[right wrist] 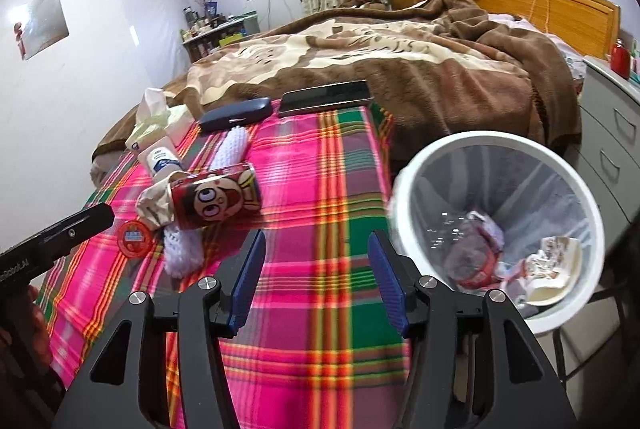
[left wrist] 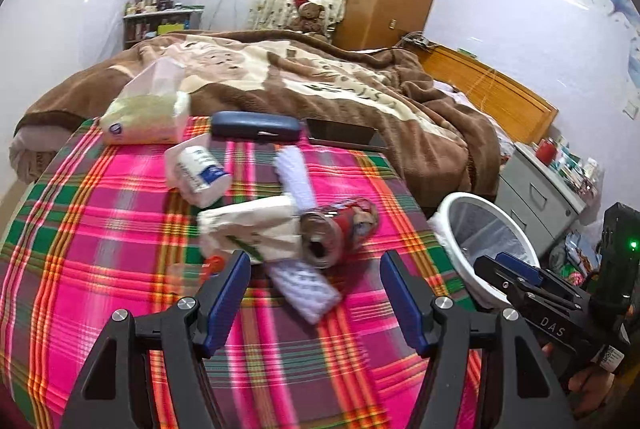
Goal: Collect trash
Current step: 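Move both tools back over the trash on the sheet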
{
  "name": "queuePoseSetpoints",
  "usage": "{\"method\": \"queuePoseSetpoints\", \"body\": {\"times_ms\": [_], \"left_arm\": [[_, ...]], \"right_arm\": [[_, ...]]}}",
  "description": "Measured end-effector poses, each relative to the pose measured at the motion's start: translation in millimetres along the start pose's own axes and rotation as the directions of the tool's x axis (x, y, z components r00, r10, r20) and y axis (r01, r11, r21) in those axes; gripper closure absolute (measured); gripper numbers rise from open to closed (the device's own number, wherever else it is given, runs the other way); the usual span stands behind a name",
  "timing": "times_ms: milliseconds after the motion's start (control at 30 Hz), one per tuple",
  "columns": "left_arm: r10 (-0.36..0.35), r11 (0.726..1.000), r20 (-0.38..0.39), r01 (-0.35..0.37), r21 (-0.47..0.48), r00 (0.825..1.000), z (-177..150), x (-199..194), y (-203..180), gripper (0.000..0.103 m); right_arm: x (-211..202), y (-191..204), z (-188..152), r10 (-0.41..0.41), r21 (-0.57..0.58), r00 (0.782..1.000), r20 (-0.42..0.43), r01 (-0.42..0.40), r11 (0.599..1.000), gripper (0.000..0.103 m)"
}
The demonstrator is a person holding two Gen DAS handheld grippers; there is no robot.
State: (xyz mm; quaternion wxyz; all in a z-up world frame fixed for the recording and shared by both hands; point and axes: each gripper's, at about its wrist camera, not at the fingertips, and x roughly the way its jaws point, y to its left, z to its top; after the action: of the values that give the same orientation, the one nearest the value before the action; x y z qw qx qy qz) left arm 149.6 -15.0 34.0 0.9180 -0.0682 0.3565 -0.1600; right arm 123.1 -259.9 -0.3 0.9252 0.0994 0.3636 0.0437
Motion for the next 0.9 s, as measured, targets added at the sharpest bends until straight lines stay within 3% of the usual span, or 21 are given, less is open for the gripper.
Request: {"method": "queuePoseSetpoints", "body": {"times_ms": [433, 667, 900], "left_arm": [[0.066, 0.996, -0.029, -0.068, -0.053, 0.997, 7, 9, 66, 0.036], [0.049, 0.996, -0.07, -0.054, -0.072, 0.996, 1, 21, 88, 0.036], [0.017, 0.998, -0.112, -0.024, -0.065, 0.994, -8, 30, 97, 0.036]], "right_arm": [[26, 24, 8, 0.03, 0.02, 0.998, -0.047, -0.029, 0.999, 0.047], [42, 43, 16, 0.035, 0.01, 0.998, -0.06, -0.034, 0.999, 0.047], [61, 52, 27, 0.104, 0.087, 0.99, -0.09, -0.096, 0.992, 0.045]]}}
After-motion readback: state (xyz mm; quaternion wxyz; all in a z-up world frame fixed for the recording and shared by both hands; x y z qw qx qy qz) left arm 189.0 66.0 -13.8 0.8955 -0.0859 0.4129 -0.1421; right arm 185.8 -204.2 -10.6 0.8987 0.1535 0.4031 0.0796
